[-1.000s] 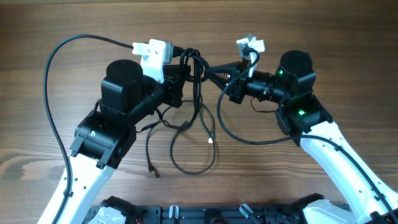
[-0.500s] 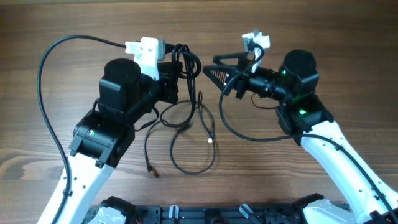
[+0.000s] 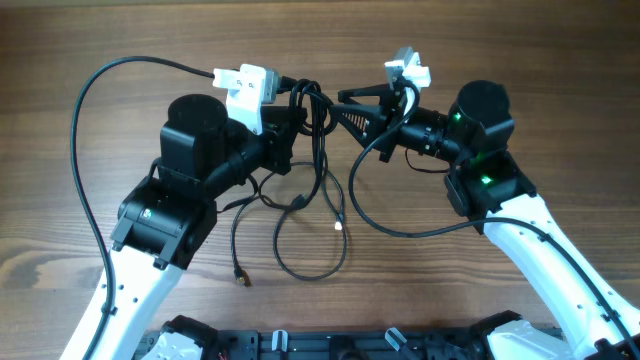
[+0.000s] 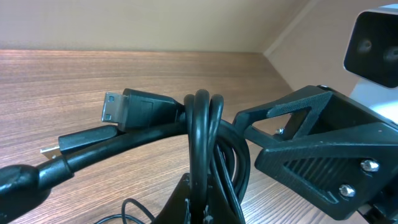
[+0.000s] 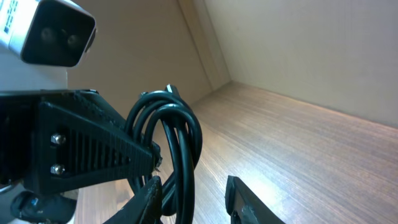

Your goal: Untangle cables

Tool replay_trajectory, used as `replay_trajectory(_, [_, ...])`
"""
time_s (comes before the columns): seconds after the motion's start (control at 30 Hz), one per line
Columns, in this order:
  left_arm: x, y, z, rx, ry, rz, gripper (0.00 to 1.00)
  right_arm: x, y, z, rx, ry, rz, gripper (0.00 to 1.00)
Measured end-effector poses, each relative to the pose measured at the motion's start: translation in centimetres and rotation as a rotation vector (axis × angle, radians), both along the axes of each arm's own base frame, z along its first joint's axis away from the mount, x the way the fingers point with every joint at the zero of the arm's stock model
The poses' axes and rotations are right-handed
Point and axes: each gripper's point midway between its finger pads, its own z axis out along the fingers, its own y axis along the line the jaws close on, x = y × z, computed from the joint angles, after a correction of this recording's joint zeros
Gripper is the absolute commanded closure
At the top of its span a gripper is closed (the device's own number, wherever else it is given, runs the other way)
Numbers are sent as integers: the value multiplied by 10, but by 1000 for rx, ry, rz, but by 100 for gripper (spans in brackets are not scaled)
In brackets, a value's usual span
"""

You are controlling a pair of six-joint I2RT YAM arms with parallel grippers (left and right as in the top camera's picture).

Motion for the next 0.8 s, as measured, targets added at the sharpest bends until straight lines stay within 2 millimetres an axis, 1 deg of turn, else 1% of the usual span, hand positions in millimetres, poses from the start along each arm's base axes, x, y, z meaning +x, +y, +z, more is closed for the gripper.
replay_trajectory(0.13, [0,-1,-2,-1,6,-6,96,-2,1,-2,-5,8,12,61])
replay_trajectory(0.2, [1,-2,-3,-1,9,-10,96,-4,2,-2,-6,7,23,61])
replay_trajectory(0.33, [2,-6,2,-15,-8,-24,96,-4,2,-2,-5,8,27,61])
replay_trajectory(0.4, [2,-6,2,-16,-7,-27,96,-5,2,-3,-5,9,27,62])
replay_trajectory(0.5, [2,-6,1,-17,-6,-28,96,-5,2,-3,-6,8,31,71])
replay_trajectory(0.53, [2,-6,1,-17,-5,-28,96,-5,2,-3,-8,8,31,73])
replay_trajectory(0.63, [3,-9,-1,-20,5,-37,96,-5,2,-4,-10,7,31,75])
replay_trajectory(0.8, [3,-10,-3,-23,11,-47,96,-4,1,-9,-21,32,17,75])
